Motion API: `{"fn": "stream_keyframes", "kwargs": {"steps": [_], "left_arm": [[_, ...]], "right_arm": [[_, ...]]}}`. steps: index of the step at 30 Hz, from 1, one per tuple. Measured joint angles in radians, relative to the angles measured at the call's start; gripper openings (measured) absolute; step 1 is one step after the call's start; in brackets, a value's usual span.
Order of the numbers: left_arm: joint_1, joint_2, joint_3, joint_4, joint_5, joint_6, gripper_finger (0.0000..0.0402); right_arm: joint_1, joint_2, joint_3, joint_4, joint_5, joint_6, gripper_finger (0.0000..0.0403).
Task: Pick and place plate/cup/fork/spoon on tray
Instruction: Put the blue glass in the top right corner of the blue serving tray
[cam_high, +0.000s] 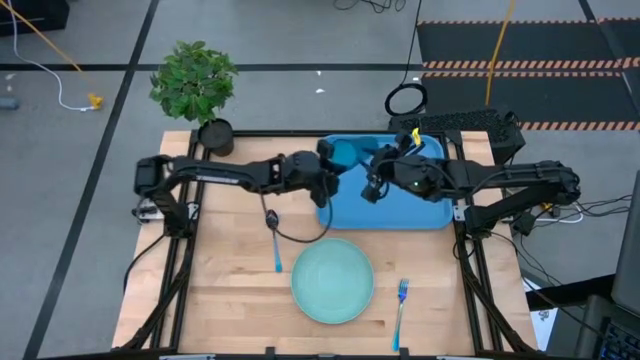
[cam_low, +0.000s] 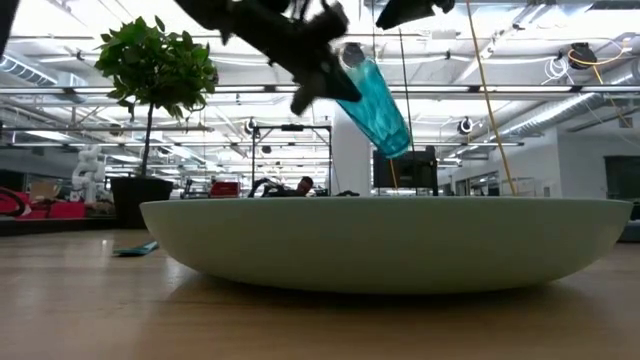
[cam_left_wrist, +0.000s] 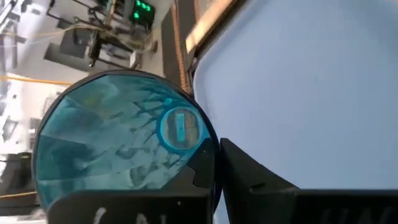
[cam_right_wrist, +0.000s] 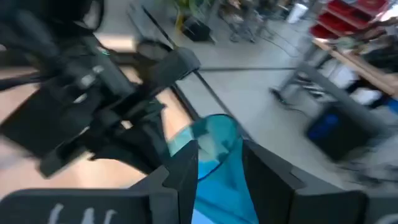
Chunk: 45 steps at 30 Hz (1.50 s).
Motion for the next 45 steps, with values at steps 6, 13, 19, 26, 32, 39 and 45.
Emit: {"fn": "stream_keyframes", "kwargs": {"steps": [6,13,19,26,32,39,45], "left_arm": [[-0.001,0.114,0.107,-0.067,-0.104,0.134,0.0014],[-0.002,0.132,0.133,-0.067,-0.115,0.241,0.0007],[0.010,0.135,0.133,-0.064,-0.117,0.279,0.0021],[0.013,0.142,0.132,-0.062,-0.119,0.310,0.0007],[0.009,0.142,0.132,-0.074,-0.122,0.309,0.0021],[0.006,0.141,0.132,-0.097,-0.111,0.295,0.0015],[-0.006,0.141,0.132,-0.111,-0.124,0.289,0.0013]], "right_arm": [[0.002,0.008,0.031,-0.075,0.004,0.012,0.0118],[0.007,0.024,0.009,-0.212,-0.057,-0.114,0.0118],[0.012,0.098,0.006,-0.231,-0.083,-0.300,0.0119],[-0.027,0.206,0.006,-0.229,-0.078,-0.503,0.0119],[-0.061,0.248,0.006,-0.234,-0.038,-0.599,0.0119],[-0.050,0.234,0.006,-0.216,0.005,-0.645,0.0119],[-0.063,0.234,0.006,-0.256,0.001,-0.677,0.0119]]}}
